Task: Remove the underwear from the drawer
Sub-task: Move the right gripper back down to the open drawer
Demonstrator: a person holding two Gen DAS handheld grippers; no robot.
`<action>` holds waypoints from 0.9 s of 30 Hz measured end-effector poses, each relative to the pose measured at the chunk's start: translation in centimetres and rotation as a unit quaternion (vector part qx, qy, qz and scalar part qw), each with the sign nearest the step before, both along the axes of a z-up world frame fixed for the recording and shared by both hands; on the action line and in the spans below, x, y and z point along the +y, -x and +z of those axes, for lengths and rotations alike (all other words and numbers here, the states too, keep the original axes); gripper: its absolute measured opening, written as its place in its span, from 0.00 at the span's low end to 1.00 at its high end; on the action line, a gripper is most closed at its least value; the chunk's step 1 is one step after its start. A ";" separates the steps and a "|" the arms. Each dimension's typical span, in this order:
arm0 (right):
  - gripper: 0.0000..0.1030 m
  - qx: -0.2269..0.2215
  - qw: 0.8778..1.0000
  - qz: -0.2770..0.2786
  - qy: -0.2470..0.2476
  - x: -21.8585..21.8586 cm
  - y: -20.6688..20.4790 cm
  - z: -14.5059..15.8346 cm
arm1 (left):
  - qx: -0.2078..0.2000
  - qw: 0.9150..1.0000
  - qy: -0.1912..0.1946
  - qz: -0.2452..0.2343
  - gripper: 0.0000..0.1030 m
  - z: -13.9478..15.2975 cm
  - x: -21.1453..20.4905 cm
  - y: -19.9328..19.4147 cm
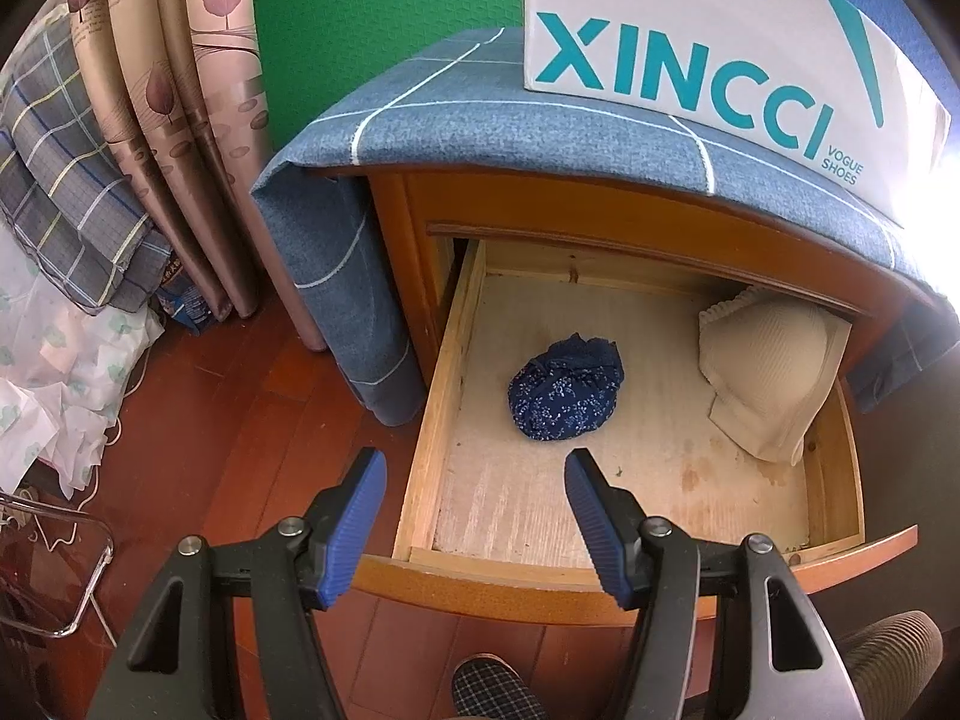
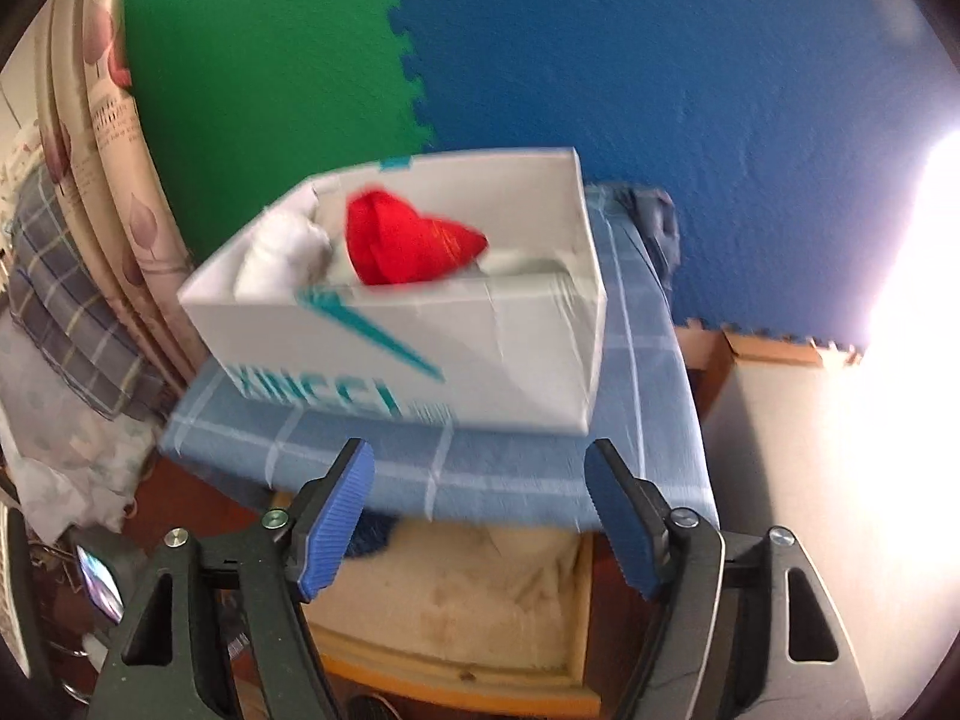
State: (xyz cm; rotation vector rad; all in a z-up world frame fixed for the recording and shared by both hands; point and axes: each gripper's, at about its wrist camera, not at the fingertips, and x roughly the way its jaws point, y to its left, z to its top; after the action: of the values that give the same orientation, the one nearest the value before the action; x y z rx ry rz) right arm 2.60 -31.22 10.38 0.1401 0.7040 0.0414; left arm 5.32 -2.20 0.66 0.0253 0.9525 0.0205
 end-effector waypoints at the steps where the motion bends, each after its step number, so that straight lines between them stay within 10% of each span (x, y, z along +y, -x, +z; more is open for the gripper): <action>1: 0.69 0.008 1.000 -0.001 0.004 0.0 0.4 -0.9 | -0.001 1.000 0.000 0.001 0.62 0.0 0.0 0.0; 18: 0.70 0.162 0.986 0.027 -0.015 2.4 1.7 -14.1 | 0.022 0.998 0.029 -0.043 0.62 -0.2 -0.6 -0.5; 27: 0.72 0.177 0.983 0.021 -0.053 1.7 1.6 -15.5 | 0.015 0.987 -0.093 -0.131 0.62 -0.2 -2.6 -2.5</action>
State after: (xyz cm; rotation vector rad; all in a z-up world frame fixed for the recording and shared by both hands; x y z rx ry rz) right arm 0.98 -29.54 -5.11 0.2385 1.0604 0.0965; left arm 7.83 -4.80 0.51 0.3240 0.9678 -0.1341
